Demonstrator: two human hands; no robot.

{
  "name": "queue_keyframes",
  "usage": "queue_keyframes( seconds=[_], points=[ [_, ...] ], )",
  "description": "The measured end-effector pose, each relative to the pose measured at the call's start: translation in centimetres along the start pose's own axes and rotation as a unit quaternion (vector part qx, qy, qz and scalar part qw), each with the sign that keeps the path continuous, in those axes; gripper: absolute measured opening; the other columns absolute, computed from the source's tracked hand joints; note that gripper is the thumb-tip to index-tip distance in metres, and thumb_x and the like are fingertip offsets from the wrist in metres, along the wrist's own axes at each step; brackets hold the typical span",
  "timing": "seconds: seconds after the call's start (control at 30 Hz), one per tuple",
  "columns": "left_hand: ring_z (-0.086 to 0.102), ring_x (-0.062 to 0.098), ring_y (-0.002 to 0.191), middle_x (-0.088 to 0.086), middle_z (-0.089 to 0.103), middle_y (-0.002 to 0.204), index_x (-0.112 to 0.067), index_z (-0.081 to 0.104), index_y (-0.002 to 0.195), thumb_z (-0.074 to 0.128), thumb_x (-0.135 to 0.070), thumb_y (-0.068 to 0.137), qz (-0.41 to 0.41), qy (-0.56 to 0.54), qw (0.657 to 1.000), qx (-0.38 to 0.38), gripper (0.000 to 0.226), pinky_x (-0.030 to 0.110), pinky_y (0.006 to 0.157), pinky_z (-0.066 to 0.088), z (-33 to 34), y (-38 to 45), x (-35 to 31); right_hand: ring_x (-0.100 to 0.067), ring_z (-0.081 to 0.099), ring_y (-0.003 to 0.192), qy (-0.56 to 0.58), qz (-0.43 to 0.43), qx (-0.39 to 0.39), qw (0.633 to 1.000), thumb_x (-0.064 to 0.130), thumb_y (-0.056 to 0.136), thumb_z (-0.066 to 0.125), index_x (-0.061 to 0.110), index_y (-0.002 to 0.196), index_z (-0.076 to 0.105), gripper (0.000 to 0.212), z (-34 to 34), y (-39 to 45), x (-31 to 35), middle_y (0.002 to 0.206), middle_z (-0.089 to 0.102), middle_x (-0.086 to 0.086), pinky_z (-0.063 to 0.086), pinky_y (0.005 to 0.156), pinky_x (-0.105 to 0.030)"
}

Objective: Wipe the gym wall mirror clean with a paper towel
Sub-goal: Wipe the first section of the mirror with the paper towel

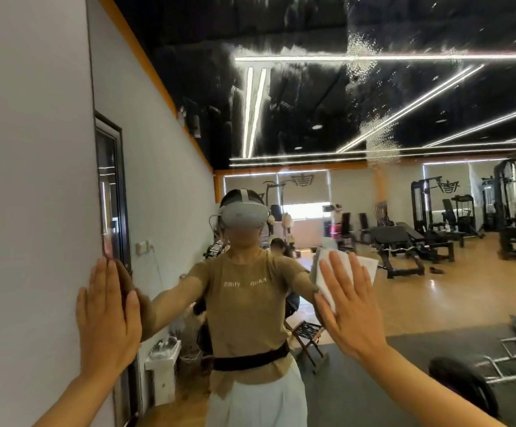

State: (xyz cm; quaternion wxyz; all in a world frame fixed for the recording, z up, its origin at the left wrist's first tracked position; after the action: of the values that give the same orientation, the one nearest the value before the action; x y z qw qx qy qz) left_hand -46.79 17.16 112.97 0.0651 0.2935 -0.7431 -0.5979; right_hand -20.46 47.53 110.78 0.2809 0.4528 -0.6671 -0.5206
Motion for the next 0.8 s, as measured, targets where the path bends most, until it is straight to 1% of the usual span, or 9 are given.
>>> queue_keyframes(
  seconds=[0.07, 0.13, 0.2, 0.3, 0.43, 0.53, 0.67, 0.73, 0.8],
  points=[
    [0.007, 0.022, 0.155, 0.001, 0.002, 0.169, -0.016, 0.002, 0.160, 0.020, -0.043, 0.103, 0.006, 0.006, 1.000, 0.012, 0.066, 0.030, 0.123, -0.010, 0.4, -1.5, 0.0, -0.035, 0.007, 0.153, -0.006, -0.002, 0.012, 1.000, 0.046, 0.106, 0.021, 0.021, 0.161, 0.009, 0.061, -0.3, 1.1, -0.1, 0.168, 0.005, -0.007, 0.015, 0.120, -0.056],
    [0.009, 0.024, 0.154, 0.000, 0.002, 0.169, -0.013, 0.008, 0.161, 0.021, -0.042, 0.102, -0.001, 0.019, 0.999, 0.026, 0.066, 0.031, 0.123, -0.012, 0.9, -2.6, 0.2, -0.035, 0.005, 0.154, 0.002, 0.008, 0.009, 1.000, 0.045, 0.106, 0.021, 0.020, 0.160, 0.014, 0.060, -1.0, 3.4, -0.3, 0.168, 0.006, -0.008, 0.013, 0.121, -0.056],
    [0.007, 0.022, 0.154, 0.000, 0.003, 0.169, -0.012, 0.012, 0.160, 0.021, -0.043, 0.102, -0.005, 0.029, 0.999, 0.040, 0.066, 0.034, 0.123, -0.011, 1.2, -3.5, 0.2, -0.034, 0.002, 0.154, 0.021, 0.024, -0.003, 0.999, 0.045, 0.106, 0.020, 0.020, 0.160, 0.015, 0.059, -2.0, 6.6, -0.6, 0.168, 0.007, -0.007, 0.010, 0.123, -0.055],
    [0.003, 0.016, 0.155, -0.002, 0.001, 0.169, -0.019, 0.007, 0.161, 0.023, -0.041, 0.102, 0.021, 0.023, 0.998, 0.055, 0.066, 0.034, 0.123, -0.012, 1.2, -4.4, -0.7, -0.032, -0.001, 0.154, 0.033, 0.048, -0.024, 0.998, 0.050, 0.106, 0.013, 0.022, 0.160, 0.013, 0.061, -3.6, 12.1, -1.2, 0.168, 0.007, -0.006, 0.006, 0.124, -0.053],
    [0.002, 0.015, 0.155, -0.002, 0.002, 0.169, -0.021, 0.006, 0.161, 0.027, -0.039, 0.101, 0.045, 0.019, 0.996, 0.072, 0.066, 0.031, 0.123, -0.013, 1.5, -5.6, -1.6, -0.034, 0.002, 0.153, 0.046, 0.068, -0.061, 0.995, 0.045, 0.106, 0.021, 0.016, 0.159, 0.021, 0.060, -4.4, 14.9, -1.5, 0.167, 0.013, -0.010, 0.006, 0.125, -0.052],
    [0.000, 0.015, 0.155, -0.004, -0.001, 0.169, -0.017, 0.011, 0.161, 0.027, -0.038, 0.101, 0.037, 0.019, 0.995, 0.086, 0.065, 0.031, 0.123, -0.013, 2.4, -7.1, -1.3, -0.035, 0.003, 0.154, 0.039, 0.023, -0.068, 0.997, 0.042, 0.107, 0.024, 0.014, 0.158, 0.024, 0.058, -3.4, 11.2, -0.4, 0.166, 0.016, -0.011, 0.007, 0.124, -0.053],
    [0.001, 0.018, 0.155, -0.005, -0.002, 0.169, -0.012, 0.015, 0.160, 0.028, -0.037, 0.102, 0.041, 0.030, 0.994, 0.101, 0.064, 0.032, 0.124, -0.009, 3.2, -8.6, -0.6, -0.042, 0.014, 0.151, 0.042, -0.083, -0.045, 0.995, 0.034, 0.101, 0.040, 0.012, 0.154, 0.033, 0.058, -0.7, 1.1, 0.8, 0.163, 0.024, -0.014, 0.021, 0.117, -0.064],
    [0.001, 0.020, 0.155, -0.003, -0.001, 0.169, -0.011, 0.015, 0.159, 0.028, -0.037, 0.101, 0.047, 0.034, 0.993, 0.103, 0.065, 0.033, 0.124, -0.008, 3.3, -8.8, -0.5, -0.041, 0.018, 0.150, 0.025, -0.152, -0.005, 0.988, 0.034, 0.099, 0.044, 0.017, 0.154, 0.032, 0.059, 1.0, -4.3, 1.3, 0.163, 0.027, -0.010, 0.022, 0.118, -0.063],
    [0.001, 0.021, 0.155, -0.002, 0.000, 0.169, -0.010, 0.015, 0.159, 0.028, -0.037, 0.101, 0.051, 0.036, 0.993, 0.102, 0.065, 0.034, 0.124, -0.008, 3.4, -8.7, -0.6, -0.038, 0.018, 0.151, 0.000, -0.215, 0.023, 0.976, 0.037, 0.102, 0.040, 0.021, 0.156, 0.030, 0.057, 1.9, -7.6, 1.1, 0.164, 0.025, -0.006, 0.017, 0.122, -0.056]
  ],
)
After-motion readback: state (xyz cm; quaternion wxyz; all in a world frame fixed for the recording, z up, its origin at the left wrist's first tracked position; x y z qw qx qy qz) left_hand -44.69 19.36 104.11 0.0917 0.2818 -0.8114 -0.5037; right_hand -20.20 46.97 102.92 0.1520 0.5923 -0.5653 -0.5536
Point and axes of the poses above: each hand's wrist, its own y-axis towards the middle knuckle, its own z-axis out of the palm, x = y × z, the point moved 8 cm from there along y, towards the middle knuckle
